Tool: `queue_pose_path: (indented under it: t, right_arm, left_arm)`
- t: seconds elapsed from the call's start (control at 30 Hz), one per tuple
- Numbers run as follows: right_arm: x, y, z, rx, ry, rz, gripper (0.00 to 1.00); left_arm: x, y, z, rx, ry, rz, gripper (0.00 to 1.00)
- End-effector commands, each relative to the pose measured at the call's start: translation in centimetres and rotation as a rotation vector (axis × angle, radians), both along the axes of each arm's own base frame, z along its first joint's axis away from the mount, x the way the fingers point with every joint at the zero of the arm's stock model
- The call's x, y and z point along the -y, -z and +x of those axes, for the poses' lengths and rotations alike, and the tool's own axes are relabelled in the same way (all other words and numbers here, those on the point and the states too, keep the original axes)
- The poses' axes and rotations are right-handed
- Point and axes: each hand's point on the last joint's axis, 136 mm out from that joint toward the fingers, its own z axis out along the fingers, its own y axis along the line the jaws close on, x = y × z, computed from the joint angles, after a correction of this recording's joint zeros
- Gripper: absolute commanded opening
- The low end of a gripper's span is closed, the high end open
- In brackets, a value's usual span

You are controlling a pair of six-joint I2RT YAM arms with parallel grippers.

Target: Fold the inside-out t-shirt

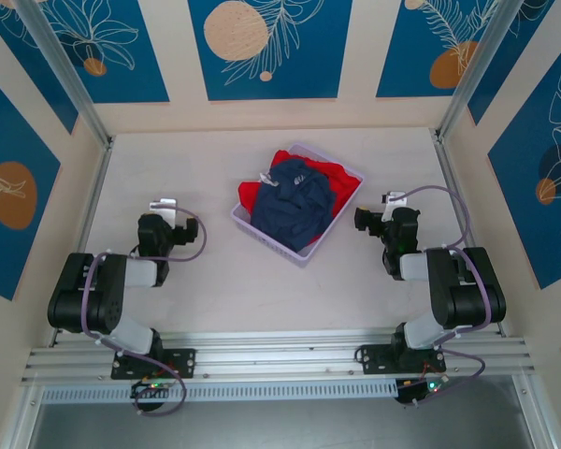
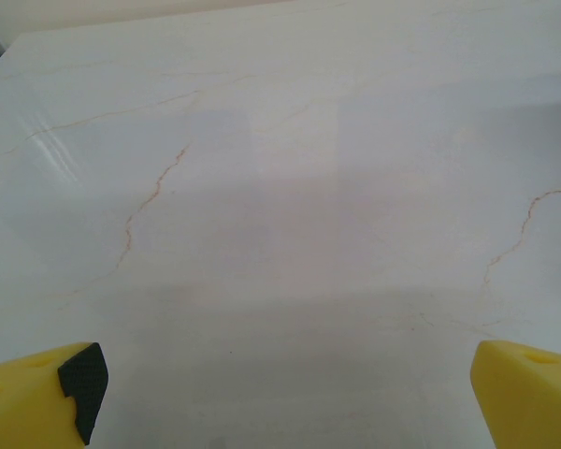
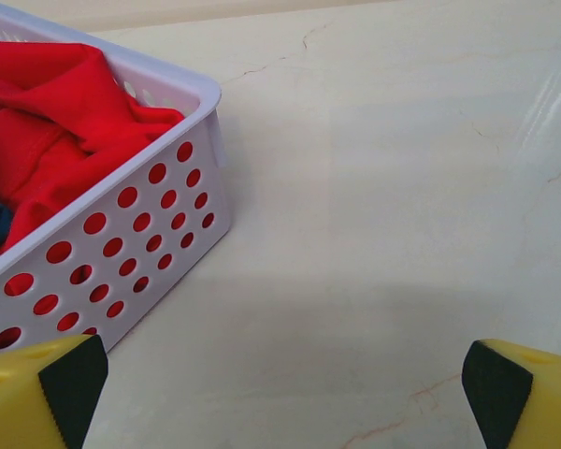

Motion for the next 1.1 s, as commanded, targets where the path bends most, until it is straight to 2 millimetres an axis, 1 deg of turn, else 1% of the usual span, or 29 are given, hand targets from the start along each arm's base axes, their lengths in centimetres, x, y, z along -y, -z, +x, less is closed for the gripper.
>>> queue_pose_path:
  t: [0.0, 0.23, 0.33, 0.37, 0.43, 0.5, 0.53, 0.57, 0.6, 0.63, 0.7, 0.73, 0.8, 0.87, 0.9, 0.97, 1.07]
  right_arm:
    - [-0.1, -1.0, 0.4, 0.041, -0.009, 0.025, 0.99]
    - [-0.1, -1.2, 0.4, 0.046, -0.011, 0.024, 0.99]
    - [0.2, -1.8, 0.5, 0.045, 0.025, 0.01, 0.99]
    - [0.2, -2.2, 0.6, 0.041, 0.022, 0.008, 0.99]
    - [0.6, -3.6, 0.6, 0.018, 0.055, -0.004, 0.99]
    - [1.0, -5.6, 0.3, 0.007, 0.089, 0.012, 0.99]
    - [1.4, -6.5, 0.1, 0.013, 0.12, 0.04, 0.99]
    - [1.4, -7.4, -0.2, 0.01, 0.137, 0.082, 0.99]
    - [0.8, -8.1, -0.4, -0.006, 0.123, 0.122, 0.99]
    - [-0.4, -8.6, -0.5, -0.021, 0.083, 0.151, 1.0]
    - [-5.0, -9.5, -0.4, -0.054, -0.051, 0.153, 0.99]
    - [-7.4, -9.6, -0.4, -0.075, -0.107, 0.13, 1.0]
    - [-12.2, -9.4, -0.3, -0.135, -0.215, 0.061, 1.0]
    - [-15.6, -8.9, 0.0, -0.197, -0.276, 0.008, 1.0]
    - [-16.9, -8.5, 0.3, -0.226, -0.301, -0.012, 1.0]
    - [-18.7, -7.6, 0.8, -0.267, -0.325, -0.06, 1.0]
    - [-19.7, -5.8, 1.5, -0.328, -0.322, -0.1, 0.99]
  left_arm:
    - [0.7, -0.9, 0.6, 0.023, 0.031, -0.002, 1.0]
    - [0.7, -0.9, 0.6, 0.026, 0.031, -0.002, 1.0]
    - [0.6, -1.1, 0.6, 0.029, 0.024, 0.0, 1.0]
    - [0.3, -1.5, 0.6, 0.021, 0.008, -0.001, 1.0]
    - [-0.2, -2.9, 0.7, -0.002, -0.028, 0.003, 1.0]
    - [-0.9, -4.7, 0.6, -0.024, -0.07, 0.003, 1.0]
    - [-1.2, -5.8, 0.5, -0.024, -0.105, -0.026, 1.0]
    - [-1.4, -6.7, 0.4, -0.03, -0.146, -0.091, 1.0]
    - [-1.0, -7.7, 0.3, -0.04, -0.151, -0.165, 1.0]
    - [0.0, -8.4, 0.4, -0.052, -0.12, -0.226, 1.0]
    - [3.2, -9.6, 0.6, -0.087, 0.002, -0.343, 1.0]
    - [4.5, -9.9, 0.6, -0.1, 0.043, -0.368, 1.0]
    - [6.7, -10.0, 0.6, -0.146, 0.081, -0.367, 1.0]
    - [8.2, -9.9, 0.4, -0.185, 0.103, -0.333, 1.0]
    - [8.9, -9.8, 0.2, -0.204, 0.11, -0.319, 1.0]
    - [9.7, -9.6, 0.0, -0.223, 0.115, -0.31, 1.0]
    - [10.5, -9.3, -0.5, -0.248, 0.129, -0.306, 1.0]
